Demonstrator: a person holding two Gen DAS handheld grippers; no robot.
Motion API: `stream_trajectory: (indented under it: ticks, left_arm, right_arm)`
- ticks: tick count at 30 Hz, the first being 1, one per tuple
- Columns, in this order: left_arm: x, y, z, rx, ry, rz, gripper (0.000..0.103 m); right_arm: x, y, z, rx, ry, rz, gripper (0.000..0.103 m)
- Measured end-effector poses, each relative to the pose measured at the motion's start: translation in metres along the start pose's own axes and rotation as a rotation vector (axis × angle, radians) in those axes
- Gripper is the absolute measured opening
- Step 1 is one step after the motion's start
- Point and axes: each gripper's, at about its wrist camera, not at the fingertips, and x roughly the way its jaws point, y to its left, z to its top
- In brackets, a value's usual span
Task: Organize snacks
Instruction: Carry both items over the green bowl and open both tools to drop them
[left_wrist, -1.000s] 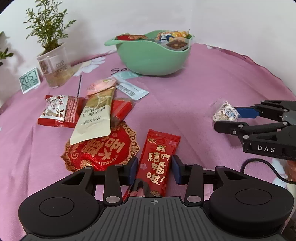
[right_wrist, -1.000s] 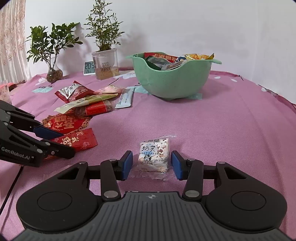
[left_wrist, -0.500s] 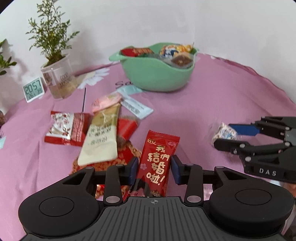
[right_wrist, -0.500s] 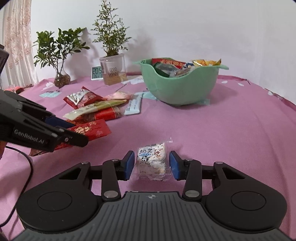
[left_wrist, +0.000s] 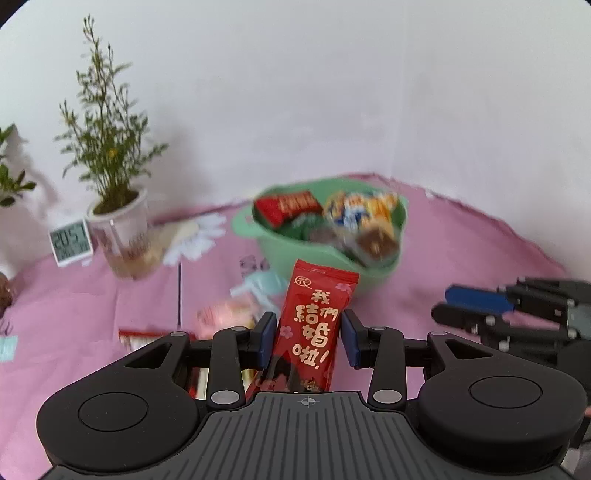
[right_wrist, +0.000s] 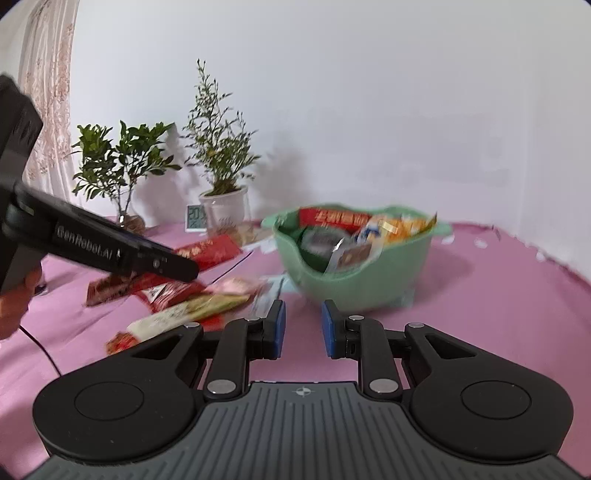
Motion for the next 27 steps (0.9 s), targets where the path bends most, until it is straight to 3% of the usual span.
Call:
stream_trajectory:
  ticks: [1,3,4,5,9,12,14,19,27]
  left_arm:
    - [0.0,0.001,0.005,-0.004,-0.01,-0.001,0.102]
    - [-0.001,0.003,0.01,-0.009,-0.026,-0.007,0.102]
    - [-0.001,0.003,0.01,-0.012,-0.031,-0.012,0.102]
    - [-0.001,0.004,0.009,-0.012,-0.031,-0.017,0.102]
    - [0.001,0.004,0.0,-0.01,-0.02,-0.02,0.102]
    - [0.004,0.004,-0.005,-0.025,-0.009,-0.029,0.102]
    - [0.004,0.003,-0.006,-0.033,-0.008,-0.036,0.102]
    - [-0.004,-0.002,-0.001,-0.01,-0.03,-0.027,0.102]
    - [0.002,0.008,0.03,-0.036,-0.073,-0.015,0.102]
  right_arm:
    - [0.001,-0.002,0.002,0.008,0.015,0.019,0.026]
    - [0.0,-0.004,-0.002,0.029,0.052,0.031,0.043]
    - [-0.001,-0.003,-0.008,0.035,0.083,0.024,0.071]
    - [-0.005,-0.001,-0.014,0.03,0.107,0.022,0.08]
    - [-0.022,0.005,-0.042,0.014,0.223,0.044,0.078]
    - [-0.024,0.013,-0.057,-0.029,0.267,0.001,0.075]
    - [-0.02,0.016,-0.064,-0.042,0.286,0.008,0.047]
    - [-0.02,0.022,-0.056,-0.09,0.216,-0.004,0.043]
    - [-0.012,0.009,0.011,-0.105,-0.029,0.001,0.043]
